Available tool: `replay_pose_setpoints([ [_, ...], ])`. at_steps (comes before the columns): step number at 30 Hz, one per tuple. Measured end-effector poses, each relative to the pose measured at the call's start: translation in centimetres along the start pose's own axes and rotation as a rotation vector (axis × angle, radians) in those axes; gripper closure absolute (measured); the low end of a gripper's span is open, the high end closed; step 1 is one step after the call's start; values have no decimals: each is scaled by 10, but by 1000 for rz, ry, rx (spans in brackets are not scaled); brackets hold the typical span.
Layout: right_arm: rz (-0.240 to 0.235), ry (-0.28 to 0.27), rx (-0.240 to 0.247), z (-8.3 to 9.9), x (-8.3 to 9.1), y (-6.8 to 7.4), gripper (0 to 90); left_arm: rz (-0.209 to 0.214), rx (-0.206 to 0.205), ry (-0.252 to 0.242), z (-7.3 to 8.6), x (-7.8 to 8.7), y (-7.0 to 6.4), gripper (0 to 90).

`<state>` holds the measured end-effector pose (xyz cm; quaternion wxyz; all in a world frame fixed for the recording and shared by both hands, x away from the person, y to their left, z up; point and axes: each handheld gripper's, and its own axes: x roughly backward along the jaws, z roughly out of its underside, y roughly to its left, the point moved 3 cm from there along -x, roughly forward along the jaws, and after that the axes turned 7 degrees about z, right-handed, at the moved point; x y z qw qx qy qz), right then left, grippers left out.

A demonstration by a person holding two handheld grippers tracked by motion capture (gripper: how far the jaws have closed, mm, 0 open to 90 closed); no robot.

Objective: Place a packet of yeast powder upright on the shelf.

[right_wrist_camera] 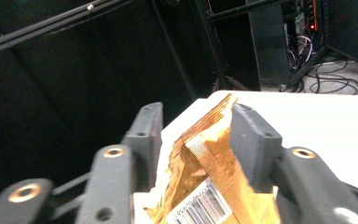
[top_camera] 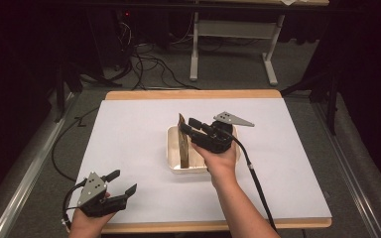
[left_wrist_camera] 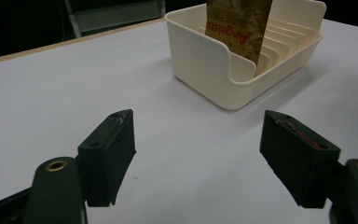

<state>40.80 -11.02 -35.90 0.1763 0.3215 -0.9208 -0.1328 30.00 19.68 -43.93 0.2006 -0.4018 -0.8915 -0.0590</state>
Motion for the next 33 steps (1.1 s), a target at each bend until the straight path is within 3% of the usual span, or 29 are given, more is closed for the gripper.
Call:
replay_pose_setpoints([
  [7, 42, 19, 87, 2, 26, 3, 353, 0, -3, 9, 1, -1, 2, 268],
  [16, 117, 52, 154, 9, 62, -19, 294, -3, -5, 19, 1, -2, 1, 267],
  [26, 253, 70, 240, 35, 129, -75, 238, -2, 6, 25, 2, -2, 2, 264],
  [30, 320, 90, 207, 50, 158, -100, 240, -1, 6, 30, 2, -3, 2, 263],
  [33, 346, 80, 171, 60, 179, -115, 242, -1, 10, 46, 4, -5, 3, 262],
])
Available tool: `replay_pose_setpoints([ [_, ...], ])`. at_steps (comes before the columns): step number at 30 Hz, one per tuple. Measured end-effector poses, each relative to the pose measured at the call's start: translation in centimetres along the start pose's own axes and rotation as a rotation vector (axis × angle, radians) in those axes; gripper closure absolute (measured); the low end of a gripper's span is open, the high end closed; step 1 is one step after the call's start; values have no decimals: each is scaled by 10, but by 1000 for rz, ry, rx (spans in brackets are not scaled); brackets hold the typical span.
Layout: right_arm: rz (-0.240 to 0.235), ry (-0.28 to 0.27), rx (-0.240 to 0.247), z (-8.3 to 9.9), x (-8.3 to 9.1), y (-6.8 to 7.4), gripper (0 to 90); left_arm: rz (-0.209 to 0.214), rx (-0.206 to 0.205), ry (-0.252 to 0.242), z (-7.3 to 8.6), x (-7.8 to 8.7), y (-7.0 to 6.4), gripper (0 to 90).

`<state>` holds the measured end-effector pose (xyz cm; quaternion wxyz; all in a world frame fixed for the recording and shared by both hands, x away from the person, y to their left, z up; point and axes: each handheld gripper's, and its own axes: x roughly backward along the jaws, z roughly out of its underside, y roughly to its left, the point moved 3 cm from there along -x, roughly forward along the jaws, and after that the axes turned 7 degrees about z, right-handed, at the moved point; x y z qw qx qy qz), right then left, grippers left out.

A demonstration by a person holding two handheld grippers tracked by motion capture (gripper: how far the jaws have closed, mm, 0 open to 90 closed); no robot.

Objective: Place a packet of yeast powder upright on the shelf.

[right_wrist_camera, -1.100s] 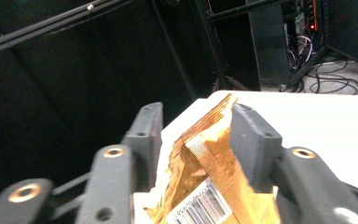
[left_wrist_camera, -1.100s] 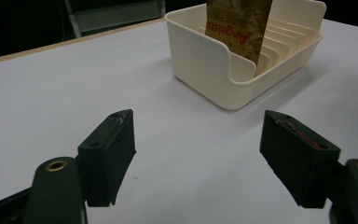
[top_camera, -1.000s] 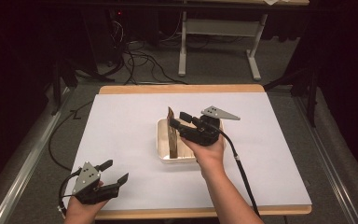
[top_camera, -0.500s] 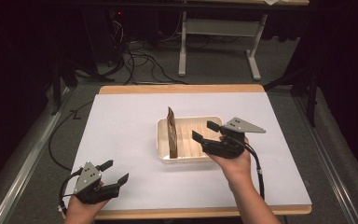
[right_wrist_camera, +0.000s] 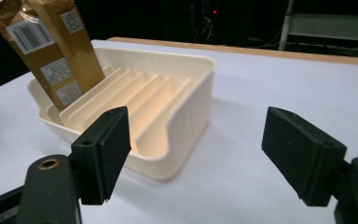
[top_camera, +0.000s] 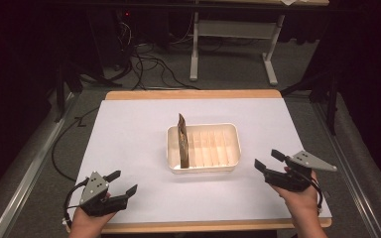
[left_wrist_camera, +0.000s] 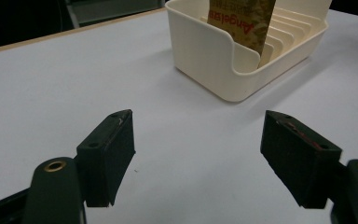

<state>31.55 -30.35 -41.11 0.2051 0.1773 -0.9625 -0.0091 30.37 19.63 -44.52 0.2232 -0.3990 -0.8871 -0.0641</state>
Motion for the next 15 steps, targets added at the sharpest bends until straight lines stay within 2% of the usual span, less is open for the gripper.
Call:
replay_pose_setpoints([
  [5, 94, 14, -20, 36, 17, -31, 248, -7, 10, 9, 1, -2, 1, 262],
  [6, 114, 38, -8, 49, 17, -36, 257, -7, 9, 10, 1, -2, 1, 262],
  [8, 106, 94, -24, 59, 14, -42, 259, -4, 3, 12, 0, -3, -1, 262],
  [10, 121, 89, -39, 59, 13, -44, 260, -2, -1, 12, 0, -3, -3, 261],
  [15, 109, 99, -22, 59, 11, -40, 257, 0, 2, 10, 0, -2, -2, 261],
])
